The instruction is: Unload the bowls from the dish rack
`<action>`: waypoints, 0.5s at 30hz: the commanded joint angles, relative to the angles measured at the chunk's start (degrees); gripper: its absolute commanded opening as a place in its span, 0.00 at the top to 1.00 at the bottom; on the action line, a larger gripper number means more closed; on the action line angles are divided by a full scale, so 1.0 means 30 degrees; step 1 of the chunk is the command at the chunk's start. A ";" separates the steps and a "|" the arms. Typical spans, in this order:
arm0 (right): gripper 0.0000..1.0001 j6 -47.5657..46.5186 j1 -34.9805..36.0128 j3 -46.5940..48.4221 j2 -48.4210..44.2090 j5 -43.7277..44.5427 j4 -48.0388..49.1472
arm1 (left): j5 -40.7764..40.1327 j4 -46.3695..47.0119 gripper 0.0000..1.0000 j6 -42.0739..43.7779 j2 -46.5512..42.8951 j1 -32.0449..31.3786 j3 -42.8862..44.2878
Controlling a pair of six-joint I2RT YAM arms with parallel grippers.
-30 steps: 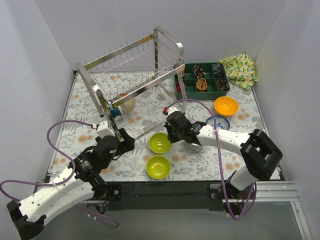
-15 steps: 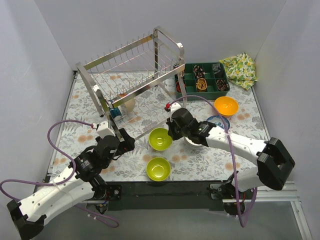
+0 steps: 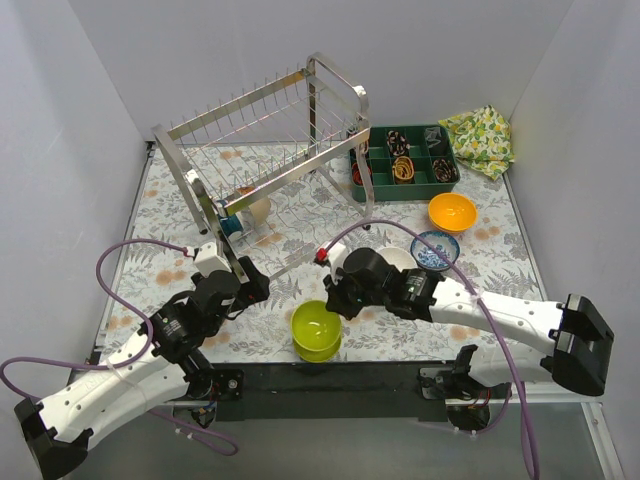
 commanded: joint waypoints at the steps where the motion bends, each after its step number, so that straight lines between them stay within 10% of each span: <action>1: 0.99 0.0253 0.1014 -0.0810 0.0125 0.0017 -0.0052 | -0.0555 0.0245 0.12 -0.0011 0.0004 -0.0022 0.0053; 15: 0.99 0.0957 0.1513 -0.1983 0.1388 0.5520 0.0740 | -0.0555 0.0217 0.12 -0.0040 0.0062 0.0007 0.0082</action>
